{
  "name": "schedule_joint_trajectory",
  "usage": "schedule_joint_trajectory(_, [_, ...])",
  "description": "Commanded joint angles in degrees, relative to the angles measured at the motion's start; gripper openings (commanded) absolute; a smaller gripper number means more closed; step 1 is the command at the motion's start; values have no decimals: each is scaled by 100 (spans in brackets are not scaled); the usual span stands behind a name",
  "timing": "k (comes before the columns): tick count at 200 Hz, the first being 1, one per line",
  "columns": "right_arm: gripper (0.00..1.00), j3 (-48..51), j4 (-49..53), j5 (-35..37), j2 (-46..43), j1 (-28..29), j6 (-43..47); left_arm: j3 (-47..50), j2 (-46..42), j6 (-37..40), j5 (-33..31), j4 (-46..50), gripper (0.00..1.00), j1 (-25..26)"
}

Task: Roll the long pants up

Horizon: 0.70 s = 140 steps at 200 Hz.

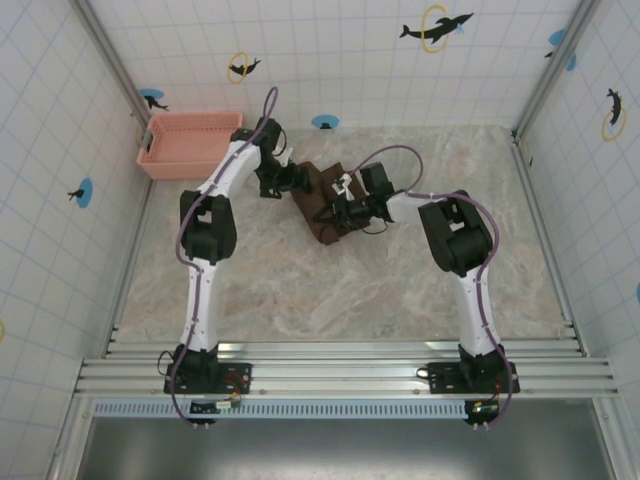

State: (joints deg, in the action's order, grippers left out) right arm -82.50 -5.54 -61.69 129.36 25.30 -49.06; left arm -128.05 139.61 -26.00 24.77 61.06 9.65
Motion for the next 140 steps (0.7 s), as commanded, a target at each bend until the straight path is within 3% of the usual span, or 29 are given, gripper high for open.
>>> schedule_joint_trajectory(1, [42, -82, 420, -247, 164, 184, 69, -213, 358, -188, -82, -7, 98, 50])
schedule_joint_trajectory(43, [47, -90, 497, -239, 151, 318, 119, -464, 704, 65, -335, 365, 98, 245])
schedule_joint_trajectory(66, [69, -181, 966, -45, 112, 370, 372, -483, 858, 165, -473, 506, 97, 364])
schedule_joint_trajectory(81, [89, -502, 2222, 377, 51, 376, 1124, -498, 951, 212, -549, 602, 97, 426])
schedule_joint_trajectory(93, [94, -861, 3331, 763, 4, 362, 1789, -510, 998, 244, -628, 662, 97, 458])
schedule_joint_trajectory(96, [98, -945, 3564, 896, -5, 351, 1914, -506, 1006, 256, -650, 676, 97, 466])
schedule_joint_trajectory(120, [97, -1571, 5127, 2586, -324, 319, 2825, -505, 1087, 280, -736, 732, 97, 501])
schedule_joint_trajectory(140, [97, -1939, 5967, 4708, -764, 492, 3467, -565, 1170, 262, -728, 785, 97, 518])
